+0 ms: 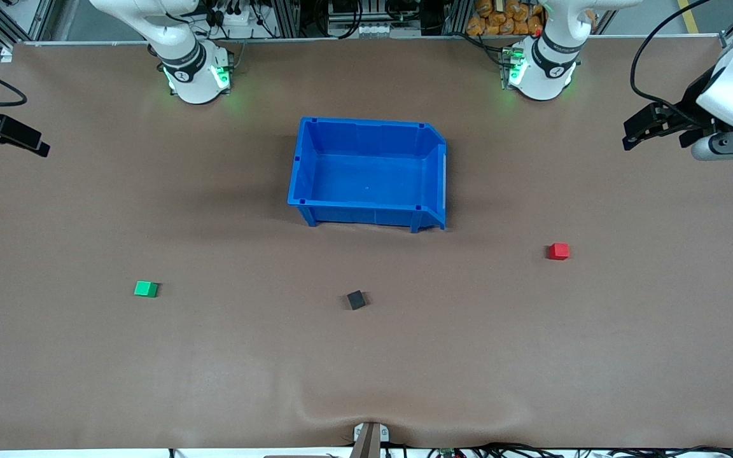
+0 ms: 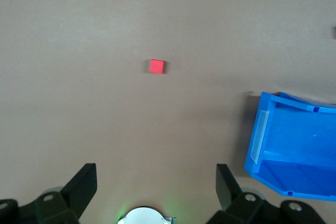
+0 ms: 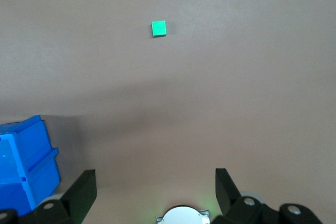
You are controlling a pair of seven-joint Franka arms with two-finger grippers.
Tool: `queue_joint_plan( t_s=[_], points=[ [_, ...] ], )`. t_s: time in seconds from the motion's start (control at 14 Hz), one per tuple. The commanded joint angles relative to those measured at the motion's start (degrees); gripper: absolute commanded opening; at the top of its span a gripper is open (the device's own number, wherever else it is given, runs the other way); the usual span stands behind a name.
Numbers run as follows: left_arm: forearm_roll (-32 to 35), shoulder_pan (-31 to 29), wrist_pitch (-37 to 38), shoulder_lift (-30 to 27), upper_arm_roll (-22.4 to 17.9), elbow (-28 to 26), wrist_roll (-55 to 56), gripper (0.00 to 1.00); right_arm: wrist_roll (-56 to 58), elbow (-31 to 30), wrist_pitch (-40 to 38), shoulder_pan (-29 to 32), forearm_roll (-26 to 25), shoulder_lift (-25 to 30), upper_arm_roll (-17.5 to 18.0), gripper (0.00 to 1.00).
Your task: Attach green and red cubes to black cube
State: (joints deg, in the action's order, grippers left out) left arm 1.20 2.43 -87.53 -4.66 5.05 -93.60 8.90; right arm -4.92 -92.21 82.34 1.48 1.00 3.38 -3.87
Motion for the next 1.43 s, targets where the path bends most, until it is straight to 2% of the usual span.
queue_joint_plan(
  t_s=[0.0,0.14,0.71,1.36],
  points=[
    [0.03,-0.32,1.66,0.18,0.13,1.41,-2.9,1.0,-0.01,0.8,-0.25,2.04,2.67,0.23,1.23,1.0],
    [0.12,-0.58,1.75,0.53,-0.3,2.55,-3.45,1.0,0.26,0.98,0.1,2.92,5.15,0.14,1.06,1.0],
    [0.12,-0.32,5.7,1.23,0.04,2.02,-5.73,1.0,0.17,1.24,-0.42,1.51,4.19,-1.35,1.23,1.0],
    [0.21,-1.46,3.43,-0.87,-0.22,-1.66,-4.77,1.0,1.58,1.24,-0.43,0.81,4.8,-5.48,1.06,1.0]
  ],
)
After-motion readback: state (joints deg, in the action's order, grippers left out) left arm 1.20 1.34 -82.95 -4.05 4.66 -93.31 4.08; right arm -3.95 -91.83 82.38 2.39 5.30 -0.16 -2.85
